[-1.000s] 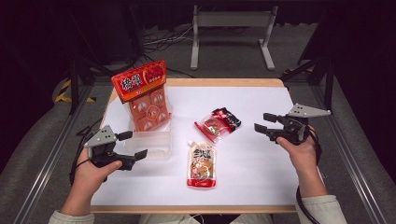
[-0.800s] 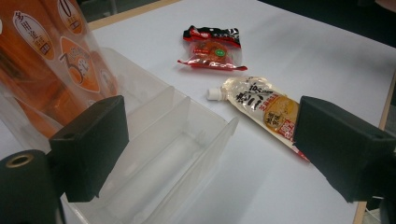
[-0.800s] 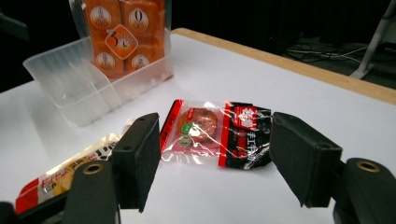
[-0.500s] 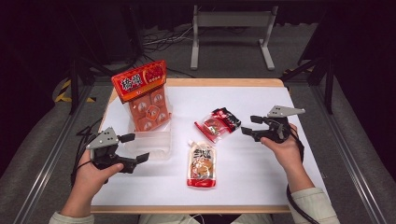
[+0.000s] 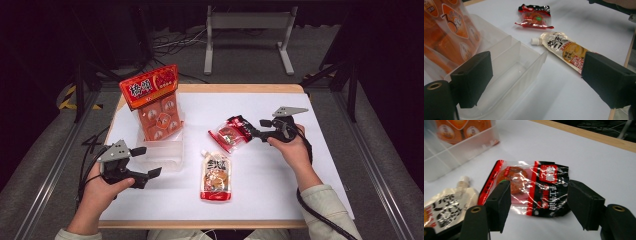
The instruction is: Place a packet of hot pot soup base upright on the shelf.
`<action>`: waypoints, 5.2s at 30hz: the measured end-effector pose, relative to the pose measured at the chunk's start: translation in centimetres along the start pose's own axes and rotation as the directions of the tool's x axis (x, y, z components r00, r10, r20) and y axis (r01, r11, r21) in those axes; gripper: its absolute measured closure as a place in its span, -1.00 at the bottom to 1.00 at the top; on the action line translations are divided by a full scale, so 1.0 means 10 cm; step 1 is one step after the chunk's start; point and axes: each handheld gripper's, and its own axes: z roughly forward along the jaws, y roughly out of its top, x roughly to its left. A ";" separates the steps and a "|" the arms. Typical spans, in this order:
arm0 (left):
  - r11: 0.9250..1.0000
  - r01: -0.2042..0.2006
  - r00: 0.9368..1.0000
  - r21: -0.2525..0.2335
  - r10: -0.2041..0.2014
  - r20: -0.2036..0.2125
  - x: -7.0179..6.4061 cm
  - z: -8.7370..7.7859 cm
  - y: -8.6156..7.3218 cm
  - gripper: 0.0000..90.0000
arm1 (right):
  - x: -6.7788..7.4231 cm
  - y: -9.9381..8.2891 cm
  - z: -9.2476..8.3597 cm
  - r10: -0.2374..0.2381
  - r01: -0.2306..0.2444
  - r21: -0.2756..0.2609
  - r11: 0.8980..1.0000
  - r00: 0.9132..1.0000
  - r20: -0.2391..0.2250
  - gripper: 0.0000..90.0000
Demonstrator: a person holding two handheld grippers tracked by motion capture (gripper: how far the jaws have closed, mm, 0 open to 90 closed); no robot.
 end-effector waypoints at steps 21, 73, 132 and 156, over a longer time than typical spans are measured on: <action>1.000 -0.008 1.000 0.012 0.007 0.027 -0.03 0.13 0.01 -0.76 | -0.28 -0.26 0.33 0.126 -0.136 0.092 0.986 0.987 0.103 -0.19; 1.000 0.003 1.000 0.019 -0.003 0.023 0.00 0.15 -0.02 -0.75 | -0.07 0.13 0.35 0.225 -0.229 -0.013 0.973 0.965 -0.137 0.85; 0.986 -0.014 0.995 -0.165 0.029 0.091 -0.28 0.45 0.22 -0.83 | 0.93 0.40 -0.77 -0.183 0.140 -0.176 0.975 0.948 -0.261 1.00; 0.973 -0.051 0.986 -0.225 0.084 0.142 -0.40 0.76 0.68 -0.76 | 1.29 0.45 -0.79 -0.263 0.207 -0.186 0.960 0.896 -0.358 1.00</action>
